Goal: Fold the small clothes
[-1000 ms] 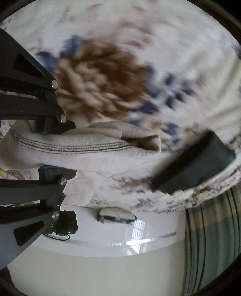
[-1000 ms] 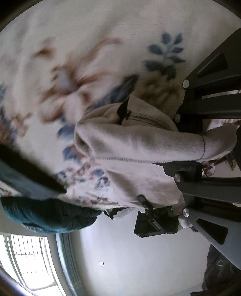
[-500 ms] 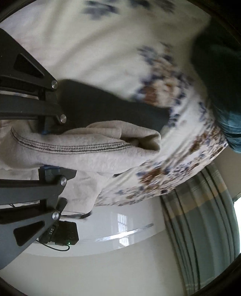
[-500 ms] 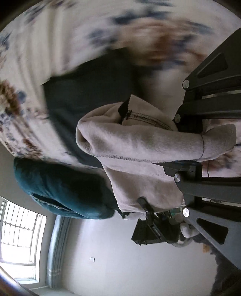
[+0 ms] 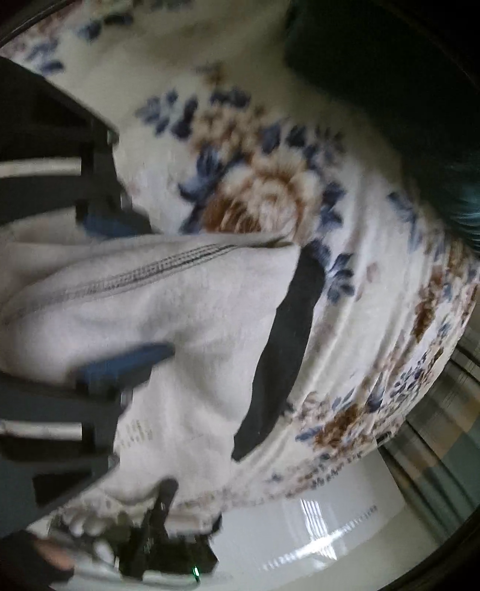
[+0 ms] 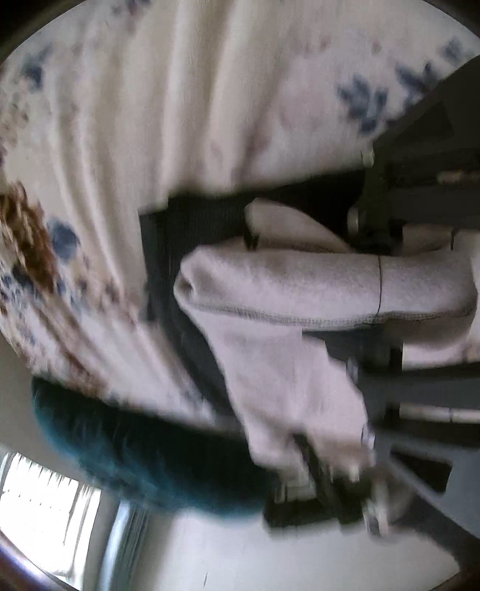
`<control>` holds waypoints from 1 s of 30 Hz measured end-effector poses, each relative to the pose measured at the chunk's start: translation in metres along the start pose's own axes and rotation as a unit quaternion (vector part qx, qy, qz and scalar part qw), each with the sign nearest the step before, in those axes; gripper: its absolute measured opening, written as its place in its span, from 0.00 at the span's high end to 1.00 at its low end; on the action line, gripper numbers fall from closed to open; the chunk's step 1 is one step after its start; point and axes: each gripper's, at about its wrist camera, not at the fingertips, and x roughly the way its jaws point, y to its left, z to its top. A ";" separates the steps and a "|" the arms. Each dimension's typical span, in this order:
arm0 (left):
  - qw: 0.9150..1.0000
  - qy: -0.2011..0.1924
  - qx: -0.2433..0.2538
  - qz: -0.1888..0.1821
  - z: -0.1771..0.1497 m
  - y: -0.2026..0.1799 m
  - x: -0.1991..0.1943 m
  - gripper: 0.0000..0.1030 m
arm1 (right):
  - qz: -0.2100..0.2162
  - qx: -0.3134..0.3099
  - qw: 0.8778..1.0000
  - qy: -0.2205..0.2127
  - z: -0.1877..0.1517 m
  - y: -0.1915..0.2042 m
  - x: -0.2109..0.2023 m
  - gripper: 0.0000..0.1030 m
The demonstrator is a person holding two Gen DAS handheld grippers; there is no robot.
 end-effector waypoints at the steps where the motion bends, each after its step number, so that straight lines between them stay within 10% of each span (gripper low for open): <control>1: 1.000 -0.011 0.005 0.021 0.006 0.000 0.000 0.26 | -0.037 0.003 0.999 -0.008 -0.003 0.002 -0.003 0.32; 3: 0.997 -0.021 0.022 0.068 -0.001 -0.007 -0.002 0.00 | -0.087 0.000 0.995 -0.040 -0.013 0.011 -0.013 0.17; 8: 0.989 -0.035 0.030 0.142 -0.026 -0.025 -0.007 0.00 | -0.248 -0.076 0.962 -0.088 -0.045 0.052 -0.025 0.00; 17: 0.982 -0.060 0.033 0.176 -0.056 -0.070 -0.042 0.00 | -0.294 -0.080 0.945 -0.114 -0.101 0.093 -0.052 0.00; 30: 0.977 -0.115 0.040 0.174 -0.111 -0.148 -0.202 0.00 | -0.327 -0.106 0.914 -0.216 -0.199 0.186 -0.247 0.00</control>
